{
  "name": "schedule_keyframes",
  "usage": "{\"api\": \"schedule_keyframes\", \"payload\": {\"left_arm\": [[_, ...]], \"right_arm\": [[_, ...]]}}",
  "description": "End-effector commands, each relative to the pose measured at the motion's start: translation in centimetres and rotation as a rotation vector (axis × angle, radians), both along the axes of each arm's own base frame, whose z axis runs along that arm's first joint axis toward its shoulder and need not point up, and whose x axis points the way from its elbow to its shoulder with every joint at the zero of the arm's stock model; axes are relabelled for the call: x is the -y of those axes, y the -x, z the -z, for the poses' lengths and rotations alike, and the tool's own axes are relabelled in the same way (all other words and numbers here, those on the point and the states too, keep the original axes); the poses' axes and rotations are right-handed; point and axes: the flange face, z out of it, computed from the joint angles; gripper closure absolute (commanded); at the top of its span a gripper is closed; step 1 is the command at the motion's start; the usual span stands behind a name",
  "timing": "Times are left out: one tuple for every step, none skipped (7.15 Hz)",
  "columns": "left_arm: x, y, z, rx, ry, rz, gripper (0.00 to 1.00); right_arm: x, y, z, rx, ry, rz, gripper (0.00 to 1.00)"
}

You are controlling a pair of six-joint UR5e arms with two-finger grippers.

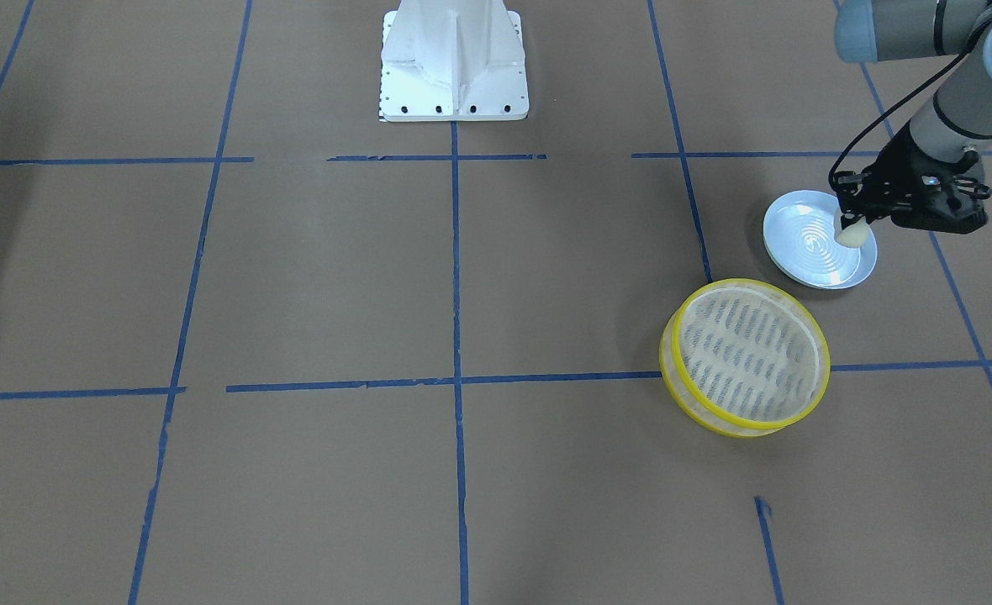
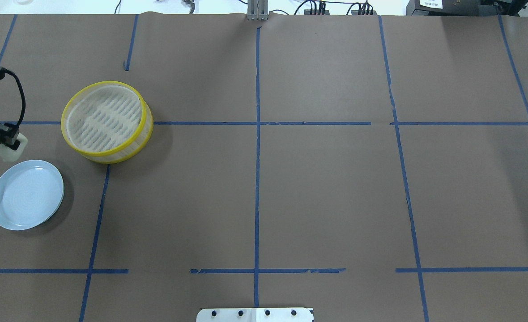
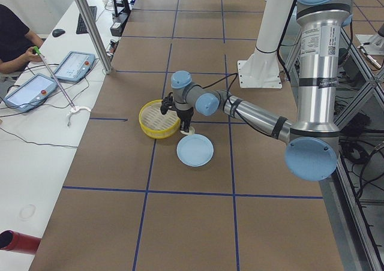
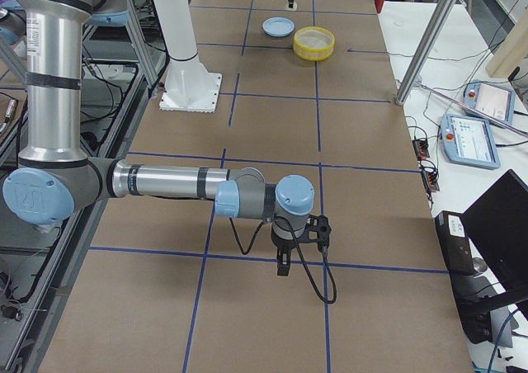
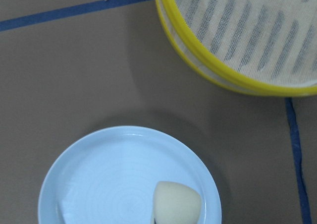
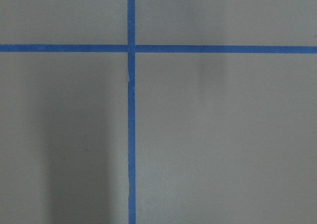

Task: Place bun in steamer
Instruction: 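Lift the bun with the left gripper and carry it over the steamer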

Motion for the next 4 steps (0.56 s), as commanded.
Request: {"api": "schedule_keyframes", "payload": {"left_arm": [[4.0, -0.3, 7.5, 0.003, -0.003, 0.014, 0.77], [6.4, -2.1, 9.8, -0.027, -0.006, 0.006, 0.77], [9.1, -4.4, 10.2, -0.058, 0.029, -0.018, 0.78], [10.2, -8.0, 9.9, -0.069, 0.025, -0.061, 0.78]], "right_arm": [[0.0, 0.0, 0.0, 0.0, 0.0, 0.0, 0.0], [0.0, 0.0, 0.0, 0.0, 0.0, 0.0, 0.0], [0.0, -0.1, 0.0, 0.0, 0.0, -0.001, 0.0], [0.0, 0.0, 0.0, 0.0, 0.0, 0.0, 0.0]]}}
